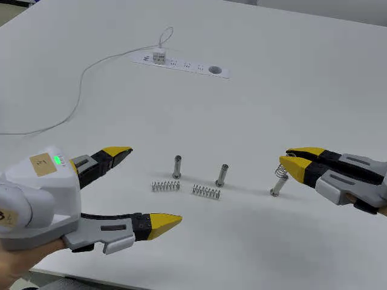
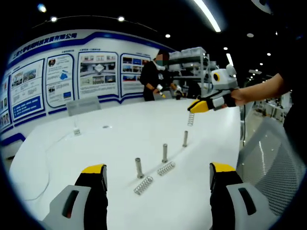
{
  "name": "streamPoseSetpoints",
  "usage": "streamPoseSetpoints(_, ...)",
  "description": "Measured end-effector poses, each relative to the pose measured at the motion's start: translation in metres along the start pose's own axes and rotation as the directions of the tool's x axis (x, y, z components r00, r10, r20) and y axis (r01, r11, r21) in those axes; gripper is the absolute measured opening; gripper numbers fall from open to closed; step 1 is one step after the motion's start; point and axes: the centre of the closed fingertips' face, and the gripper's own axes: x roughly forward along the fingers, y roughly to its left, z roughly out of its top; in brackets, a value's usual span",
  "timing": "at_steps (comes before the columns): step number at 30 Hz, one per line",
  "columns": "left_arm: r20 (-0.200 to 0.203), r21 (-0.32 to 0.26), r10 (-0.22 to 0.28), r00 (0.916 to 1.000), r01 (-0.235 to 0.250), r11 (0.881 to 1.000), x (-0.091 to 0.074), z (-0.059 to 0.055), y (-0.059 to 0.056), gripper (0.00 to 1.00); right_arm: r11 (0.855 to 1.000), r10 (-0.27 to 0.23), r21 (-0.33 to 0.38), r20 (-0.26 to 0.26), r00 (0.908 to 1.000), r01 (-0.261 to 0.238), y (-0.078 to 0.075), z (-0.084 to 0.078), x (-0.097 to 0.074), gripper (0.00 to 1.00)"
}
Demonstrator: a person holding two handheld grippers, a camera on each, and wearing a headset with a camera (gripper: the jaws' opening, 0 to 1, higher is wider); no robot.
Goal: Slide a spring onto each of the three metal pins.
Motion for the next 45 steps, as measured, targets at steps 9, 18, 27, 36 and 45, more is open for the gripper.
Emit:
streamPoseSetpoints(9, -0.010, -0.022, 0.004, 0.9999, -0.005, 1.000, -0.007, -0.005, -0.003, 0.99, 0.997, -0.046, 0.060, -0.004, 0.9989, 0.046, -0.019, -0.012, -0.001, 0.11)
streamPoseSetpoints(18, -0.008, -0.036, 0.015, 0.9998, -0.016, 0.999, -0.011, -0.004, -0.001, 1.00, 0.991, -0.093, 0.099, -0.013, 0.9955, 0.094, -0.036, -0.020, 0.001, 0.11)
streamPoseSetpoints(27, 0.001, -0.083, 0.014, 0.9999, -0.013, 0.996, -0.013, -0.005, -0.004, 1.00, 0.988, -0.099, 0.120, -0.024, 0.9948, 0.102, -0.039, -0.028, 0.009, 0.11)
streamPoseSetpoints(36, -0.018, -0.082, -0.004, 0.9998, 0.003, 0.997, -0.011, -0.011, -0.008, 1.00, 0.983, -0.111, 0.147, -0.025, 0.9935, 0.113, -0.042, -0.033, 0.012, 0.11)
streamPoseSetpoints(45, -0.030, -0.089, 0.014, 0.9995, -0.017, 0.996, -0.011, -0.013, -0.004, 1.00, 0.981, -0.112, 0.155, -0.025, 0.9934, 0.115, -0.041, -0.033, 0.011, 0.11)
